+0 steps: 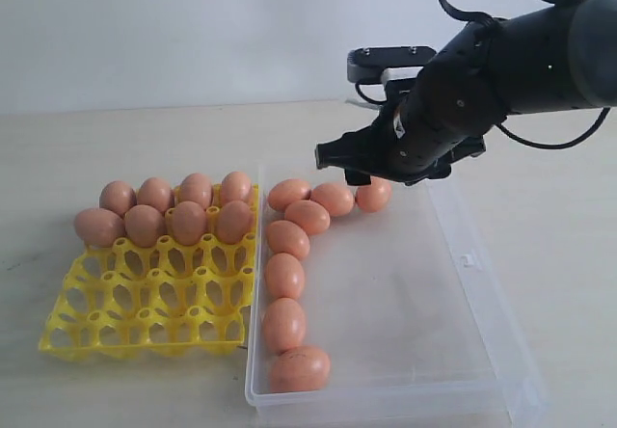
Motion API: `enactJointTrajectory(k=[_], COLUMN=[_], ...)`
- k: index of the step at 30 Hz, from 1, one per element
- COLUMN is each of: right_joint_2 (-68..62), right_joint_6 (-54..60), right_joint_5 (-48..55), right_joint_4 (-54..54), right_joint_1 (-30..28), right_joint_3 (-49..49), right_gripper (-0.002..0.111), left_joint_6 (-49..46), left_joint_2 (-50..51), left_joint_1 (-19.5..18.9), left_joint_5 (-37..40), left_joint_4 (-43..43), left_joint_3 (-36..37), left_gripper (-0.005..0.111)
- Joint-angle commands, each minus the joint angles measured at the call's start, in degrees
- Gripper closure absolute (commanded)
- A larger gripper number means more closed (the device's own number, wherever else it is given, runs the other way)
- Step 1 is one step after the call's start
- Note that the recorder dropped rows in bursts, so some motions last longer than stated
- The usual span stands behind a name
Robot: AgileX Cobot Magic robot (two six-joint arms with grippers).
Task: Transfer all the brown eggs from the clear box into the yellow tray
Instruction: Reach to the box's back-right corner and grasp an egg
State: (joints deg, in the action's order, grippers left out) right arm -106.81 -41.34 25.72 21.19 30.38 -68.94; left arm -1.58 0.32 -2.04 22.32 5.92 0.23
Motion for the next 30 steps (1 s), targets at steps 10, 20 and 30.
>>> enactJointTrajectory(k=[10, 20, 30], right_joint_2=[-6.81, -10.27, -15.19], right_joint_6=[-22.29, -23.22, -23.11], right_joint_5=[-6.77, -8.28, -7.58], right_joint_4=[10.67, 10.89, 12.33], right_joint_1=[-3.83, -3.91, -4.35], right_joint_3=[-2.28, -4.89, -7.45], right_gripper=[0.047, 0.047, 0.062], left_joint_6=[0.28, 0.28, 0.38], left_joint_2=[-0.32, -0.32, -0.32], left_joint_1=[0.32, 0.32, 0.32], left_joint_5=[-0.52, -0.52, -0.52], left_joint_4=[-0.14, -0.14, -0.14], left_joint_3=[-0.23, -0.23, -0.23], left_gripper=[0.107, 0.107, 0.107])
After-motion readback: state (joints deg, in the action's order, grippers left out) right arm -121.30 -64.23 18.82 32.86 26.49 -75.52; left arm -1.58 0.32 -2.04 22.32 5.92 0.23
